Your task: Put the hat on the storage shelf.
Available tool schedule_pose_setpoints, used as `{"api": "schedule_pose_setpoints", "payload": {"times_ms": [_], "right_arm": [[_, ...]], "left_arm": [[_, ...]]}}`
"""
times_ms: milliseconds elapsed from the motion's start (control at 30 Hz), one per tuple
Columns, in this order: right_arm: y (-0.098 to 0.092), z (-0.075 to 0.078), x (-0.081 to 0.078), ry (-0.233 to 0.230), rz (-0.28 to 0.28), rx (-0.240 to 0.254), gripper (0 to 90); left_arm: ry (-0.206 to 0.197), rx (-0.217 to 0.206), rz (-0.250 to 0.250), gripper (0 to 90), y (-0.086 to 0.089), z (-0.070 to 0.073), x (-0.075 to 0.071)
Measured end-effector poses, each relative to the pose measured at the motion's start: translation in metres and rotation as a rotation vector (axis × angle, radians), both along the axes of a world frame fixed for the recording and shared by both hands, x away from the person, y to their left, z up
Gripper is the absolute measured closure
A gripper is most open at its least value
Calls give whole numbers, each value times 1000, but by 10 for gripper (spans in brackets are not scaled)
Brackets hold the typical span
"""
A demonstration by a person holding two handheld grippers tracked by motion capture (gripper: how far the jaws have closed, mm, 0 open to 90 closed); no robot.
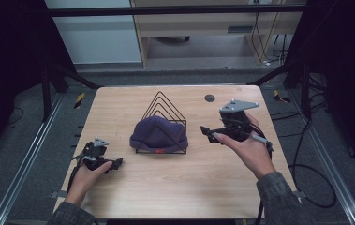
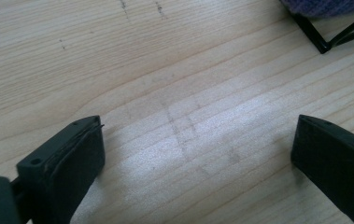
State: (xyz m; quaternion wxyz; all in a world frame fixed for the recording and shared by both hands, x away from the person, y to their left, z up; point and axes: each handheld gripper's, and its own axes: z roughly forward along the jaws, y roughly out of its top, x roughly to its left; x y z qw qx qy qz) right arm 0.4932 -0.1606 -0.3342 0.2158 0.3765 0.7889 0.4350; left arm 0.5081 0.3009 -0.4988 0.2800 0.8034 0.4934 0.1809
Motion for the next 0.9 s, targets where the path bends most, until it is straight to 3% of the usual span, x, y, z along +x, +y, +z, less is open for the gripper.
{"api": "schedule_pose_setpoints", "payload": {"times_ms": [167, 367, 633, 900], "right_arm": [[-25, -19, -7, 17, -41, 6, 103], [-46, -54, -15, 78, -82, 25, 98], [-50, -114, -29, 169, -103, 39, 98], [-56, -150, -24, 236, -156, 12, 101]], "left_arm": [[-8, -2, -3, 5, 1, -1, -1], [-10, -6, 1, 0, 0, -1, -1], [-21, -8, 4, 0, 0, -2, -2], [-31, -15, 17, 0, -2, -3, -4]]}}
